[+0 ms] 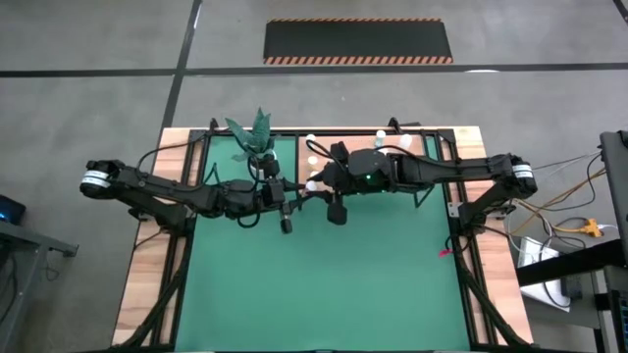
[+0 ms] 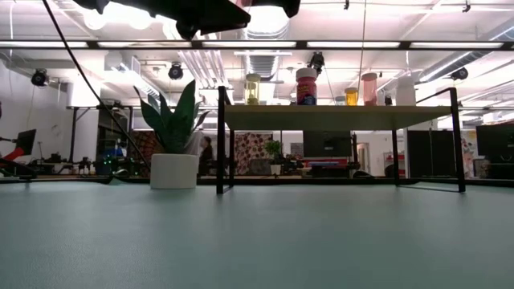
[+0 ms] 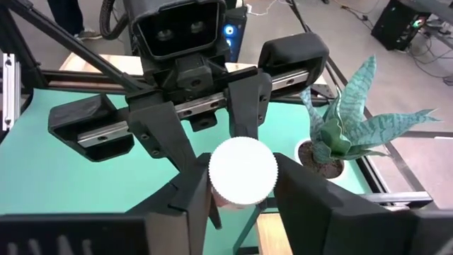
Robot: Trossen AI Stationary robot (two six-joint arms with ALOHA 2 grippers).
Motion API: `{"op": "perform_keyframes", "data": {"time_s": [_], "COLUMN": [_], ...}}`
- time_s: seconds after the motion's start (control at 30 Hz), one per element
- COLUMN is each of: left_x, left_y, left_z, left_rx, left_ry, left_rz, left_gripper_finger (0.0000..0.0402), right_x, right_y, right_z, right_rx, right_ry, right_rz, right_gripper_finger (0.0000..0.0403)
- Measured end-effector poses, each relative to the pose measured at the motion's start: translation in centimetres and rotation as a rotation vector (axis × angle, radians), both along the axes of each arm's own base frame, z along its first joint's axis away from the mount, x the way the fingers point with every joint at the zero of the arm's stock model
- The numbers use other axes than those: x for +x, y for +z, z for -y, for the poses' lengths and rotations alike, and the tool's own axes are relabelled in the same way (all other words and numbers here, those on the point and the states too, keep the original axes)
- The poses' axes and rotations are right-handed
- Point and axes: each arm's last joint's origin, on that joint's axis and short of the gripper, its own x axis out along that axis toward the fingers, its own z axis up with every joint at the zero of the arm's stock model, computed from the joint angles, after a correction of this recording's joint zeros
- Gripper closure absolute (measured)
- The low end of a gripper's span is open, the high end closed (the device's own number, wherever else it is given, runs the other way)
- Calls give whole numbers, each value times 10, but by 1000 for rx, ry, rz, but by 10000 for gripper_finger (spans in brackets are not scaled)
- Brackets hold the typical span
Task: Pick and place medicine bottles onto shelf by color
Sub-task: Put the light pink pill bottle on the shelf
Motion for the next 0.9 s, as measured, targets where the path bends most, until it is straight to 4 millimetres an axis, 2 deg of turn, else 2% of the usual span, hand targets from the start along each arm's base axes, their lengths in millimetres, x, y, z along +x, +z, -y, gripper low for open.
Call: {"op": "perform_keyframes", "data": {"time_s": [0.27,0.67,0.9], "left_x": [0,-5,-20], "left_y": [0,5,17], "left_z": [0,0,-1], "left_rx": [-16,-7,29], "left_ry": [1,-11,-14], "left_rz": [6,18,18], "left_gripper_finger": [308,236,224], "right_x": [1,-3,-9], "right_y": [-1,0,13], "right_z": [-1,0,3], "right_rx": [3,38,81], "right_ry": [-1,-34,-64], "right_rz": [-3,-33,-96], "right_gripper_finger": [304,298,301]}}
